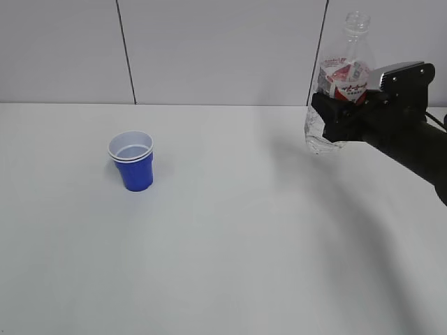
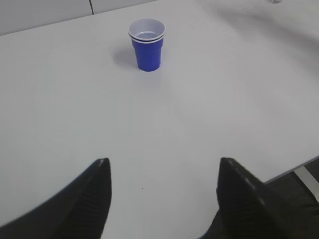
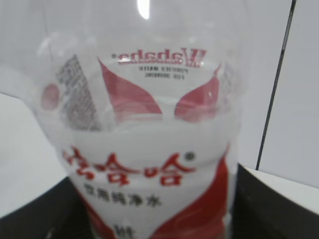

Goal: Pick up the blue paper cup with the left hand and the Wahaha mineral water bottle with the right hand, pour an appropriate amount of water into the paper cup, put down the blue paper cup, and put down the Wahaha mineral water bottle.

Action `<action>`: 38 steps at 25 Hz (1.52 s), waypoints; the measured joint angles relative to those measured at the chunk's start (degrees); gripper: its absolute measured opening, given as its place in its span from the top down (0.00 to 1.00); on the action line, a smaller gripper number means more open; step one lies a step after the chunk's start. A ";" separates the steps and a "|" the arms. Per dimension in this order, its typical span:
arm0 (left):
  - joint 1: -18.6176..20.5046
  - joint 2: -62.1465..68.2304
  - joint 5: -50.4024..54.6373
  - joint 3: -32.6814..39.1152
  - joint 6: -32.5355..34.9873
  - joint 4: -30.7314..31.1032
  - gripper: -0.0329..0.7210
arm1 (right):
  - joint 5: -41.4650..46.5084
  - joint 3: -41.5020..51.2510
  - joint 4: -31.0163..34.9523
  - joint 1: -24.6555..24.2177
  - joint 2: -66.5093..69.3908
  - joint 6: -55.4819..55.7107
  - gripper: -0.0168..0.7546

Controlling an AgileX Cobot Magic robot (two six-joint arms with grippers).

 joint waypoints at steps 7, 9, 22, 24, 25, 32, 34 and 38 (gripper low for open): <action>0.00 0.00 0.00 0.00 0.00 0.00 0.32 | 0.08 -2.82 0.00 0.00 4.89 1.78 0.40; 0.00 0.00 0.00 0.00 0.00 0.00 0.32 | -0.80 -3.35 0.00 0.00 7.61 1.87 0.40; 0.00 0.00 0.00 0.00 0.00 0.00 0.32 | -1.42 -3.59 -0.10 0.00 11.28 2.00 0.40; 0.00 0.00 0.00 0.00 0.00 0.00 0.32 | -1.42 -3.69 -0.10 0.00 11.28 2.00 0.40; 0.00 0.00 0.00 0.00 0.00 0.00 0.32 | -1.42 -3.69 -0.10 0.00 11.28 2.00 0.40; 0.00 0.00 -0.02 0.00 0.00 0.00 0.32 | -4.47 -2.80 0.47 0.00 12.48 2.00 0.40; 0.00 0.00 -0.02 0.00 0.00 0.00 0.32 | -7.24 -2.80 1.25 0.00 13.89 2.00 0.40; 0.00 0.00 -0.02 0.00 0.00 0.00 0.32 | -9.89 -2.80 2.70 0.00 15.17 2.00 0.40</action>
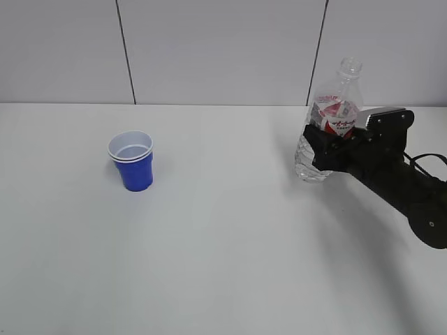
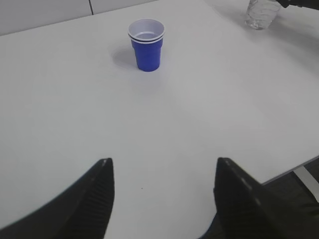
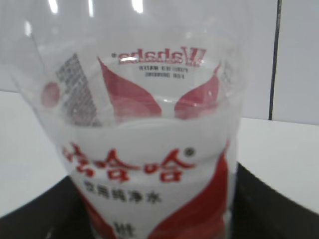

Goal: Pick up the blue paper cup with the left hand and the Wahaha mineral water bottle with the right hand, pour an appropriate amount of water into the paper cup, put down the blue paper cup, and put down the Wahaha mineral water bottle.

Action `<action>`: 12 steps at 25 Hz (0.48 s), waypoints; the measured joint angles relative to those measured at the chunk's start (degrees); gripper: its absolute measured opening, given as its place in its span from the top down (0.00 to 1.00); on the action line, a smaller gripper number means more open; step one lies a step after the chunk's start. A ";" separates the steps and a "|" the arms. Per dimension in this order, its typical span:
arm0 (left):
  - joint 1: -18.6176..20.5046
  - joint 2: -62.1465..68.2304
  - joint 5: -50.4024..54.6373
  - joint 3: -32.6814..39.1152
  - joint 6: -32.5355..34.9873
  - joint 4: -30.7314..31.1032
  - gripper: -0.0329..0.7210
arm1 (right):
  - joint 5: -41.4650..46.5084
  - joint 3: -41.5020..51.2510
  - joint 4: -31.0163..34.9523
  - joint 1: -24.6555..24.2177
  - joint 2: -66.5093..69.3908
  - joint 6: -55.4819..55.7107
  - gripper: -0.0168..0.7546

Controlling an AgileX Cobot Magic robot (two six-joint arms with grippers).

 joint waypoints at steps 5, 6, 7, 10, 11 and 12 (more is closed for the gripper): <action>0.00 0.00 0.00 0.00 0.00 0.00 0.32 | -0.21 0.00 -0.24 0.00 0.14 0.00 0.40; 0.00 0.00 0.00 0.00 0.00 0.00 0.32 | -0.21 0.00 -0.49 0.00 0.14 0.00 0.40; 0.00 0.00 0.00 0.00 0.00 0.00 0.32 | -0.21 0.00 -0.87 0.00 0.14 0.00 0.40; 0.00 0.00 0.00 0.00 0.00 0.00 0.32 | -0.21 0.00 -1.40 0.00 0.14 -0.10 0.40; 0.00 0.00 0.00 0.00 0.00 0.00 0.32 | -0.21 0.00 -1.51 0.00 0.14 -0.10 0.40; 0.00 0.00 0.00 0.00 0.00 0.00 0.32 | -0.21 0.00 -1.51 0.00 0.14 -0.10 0.40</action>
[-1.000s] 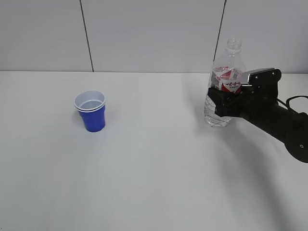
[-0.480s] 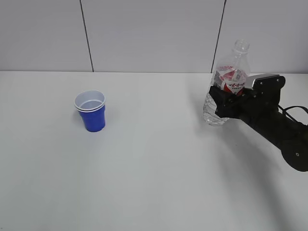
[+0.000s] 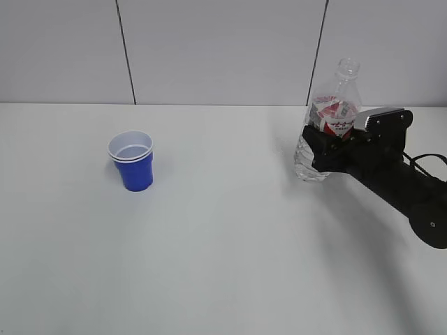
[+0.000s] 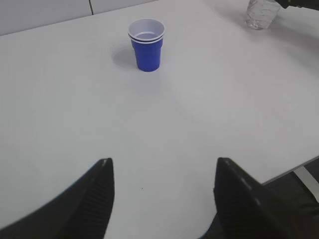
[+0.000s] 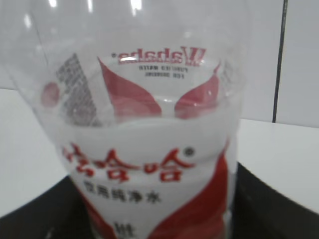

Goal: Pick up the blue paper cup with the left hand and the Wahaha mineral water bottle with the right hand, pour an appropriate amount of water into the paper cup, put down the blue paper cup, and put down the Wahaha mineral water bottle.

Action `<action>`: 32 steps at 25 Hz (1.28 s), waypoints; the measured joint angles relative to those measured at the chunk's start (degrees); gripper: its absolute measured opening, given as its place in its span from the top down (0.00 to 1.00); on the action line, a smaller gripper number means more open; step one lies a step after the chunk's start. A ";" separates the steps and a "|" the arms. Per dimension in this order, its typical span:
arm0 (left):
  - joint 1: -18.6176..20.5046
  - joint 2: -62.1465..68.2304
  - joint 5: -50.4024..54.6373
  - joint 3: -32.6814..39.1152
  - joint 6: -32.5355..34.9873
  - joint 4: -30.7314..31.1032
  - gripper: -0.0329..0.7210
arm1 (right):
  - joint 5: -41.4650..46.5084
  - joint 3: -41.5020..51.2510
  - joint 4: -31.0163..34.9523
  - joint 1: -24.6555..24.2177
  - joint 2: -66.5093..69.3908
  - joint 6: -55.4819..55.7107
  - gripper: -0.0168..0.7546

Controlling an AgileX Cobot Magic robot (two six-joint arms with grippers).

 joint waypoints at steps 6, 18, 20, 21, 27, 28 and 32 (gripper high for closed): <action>0.00 0.00 -0.10 0.00 0.00 0.00 0.32 | 4.88 0.00 -0.87 0.00 -2.42 0.00 0.41; 0.00 0.00 -0.10 0.00 0.00 0.00 0.32 | 7.36 0.00 -1.39 0.00 -3.50 0.10 0.41; 0.00 0.00 -0.10 0.00 0.00 0.00 0.32 | 7.36 0.00 -1.39 0.00 -3.50 0.10 0.41; 0.00 0.00 -0.10 0.00 0.00 0.00 0.32 | 7.36 0.00 -1.39 0.00 -3.50 0.10 0.40; 0.00 0.00 -0.10 0.00 0.00 0.00 0.32 | 7.36 0.00 -1.62 0.00 -3.50 0.10 0.21; 0.00 0.00 -0.10 0.00 0.00 0.00 0.32 | 7.36 0.00 -1.62 0.00 -3.50 0.10 0.18; 0.00 0.00 -0.10 0.00 0.00 0.00 0.32 | 7.50 0.13 -1.62 0.00 -3.50 0.10 0.14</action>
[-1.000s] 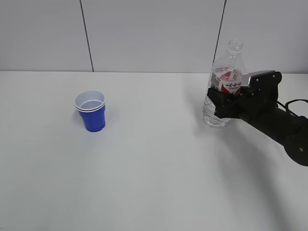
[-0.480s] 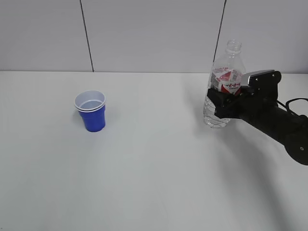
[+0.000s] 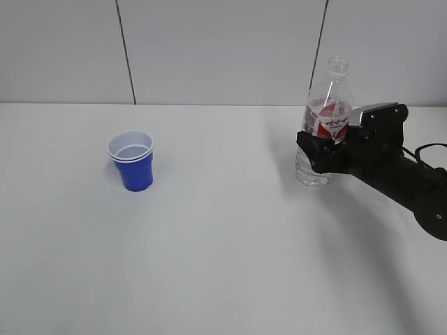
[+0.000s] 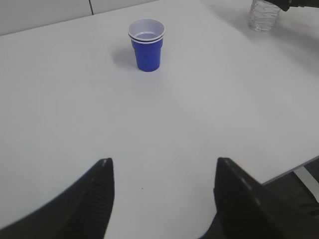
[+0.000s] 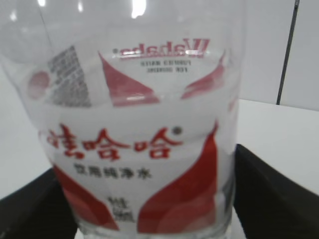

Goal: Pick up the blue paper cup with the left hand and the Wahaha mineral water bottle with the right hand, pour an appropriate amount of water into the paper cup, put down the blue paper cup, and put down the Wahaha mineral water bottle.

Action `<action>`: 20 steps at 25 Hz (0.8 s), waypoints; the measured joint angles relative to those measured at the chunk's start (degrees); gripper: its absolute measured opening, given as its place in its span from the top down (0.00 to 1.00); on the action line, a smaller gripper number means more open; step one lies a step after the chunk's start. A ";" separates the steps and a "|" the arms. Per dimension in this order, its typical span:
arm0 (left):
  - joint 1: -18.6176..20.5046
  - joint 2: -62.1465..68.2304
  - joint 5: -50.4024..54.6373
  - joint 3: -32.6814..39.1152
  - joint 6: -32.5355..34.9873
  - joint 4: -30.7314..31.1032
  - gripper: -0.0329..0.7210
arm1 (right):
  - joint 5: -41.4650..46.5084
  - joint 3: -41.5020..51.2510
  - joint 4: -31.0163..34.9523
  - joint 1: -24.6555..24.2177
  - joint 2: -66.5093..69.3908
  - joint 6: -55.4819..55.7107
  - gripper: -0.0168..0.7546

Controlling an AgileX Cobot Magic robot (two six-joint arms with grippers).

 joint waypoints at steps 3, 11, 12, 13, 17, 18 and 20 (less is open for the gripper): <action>0.00 0.00 0.00 0.00 0.00 0.00 0.32 | -0.11 0.00 0.00 0.00 0.00 -1.42 0.13; 0.00 0.00 0.00 0.00 0.00 0.00 0.34 | -2.74 2.34 1.02 0.00 0.00 -2.92 0.13; 0.00 0.00 0.00 0.00 0.00 0.00 0.34 | -2.74 2.78 1.55 0.00 0.00 -2.92 0.13; 0.00 0.00 0.00 0.00 0.00 0.00 0.34 | -2.79 3.19 1.94 0.00 0.00 -2.92 0.13; 0.00 0.00 0.00 0.00 0.00 0.00 0.34 | -2.88 4.40 2.72 0.00 0.00 -2.92 0.13; 0.00 0.00 0.00 0.00 0.00 0.00 0.34 | -2.88 4.80 2.83 0.00 0.00 -2.92 0.13; 0.00 0.00 0.00 0.00 0.00 0.00 0.35 | -3.01 5.58 2.94 0.00 0.00 -2.92 0.13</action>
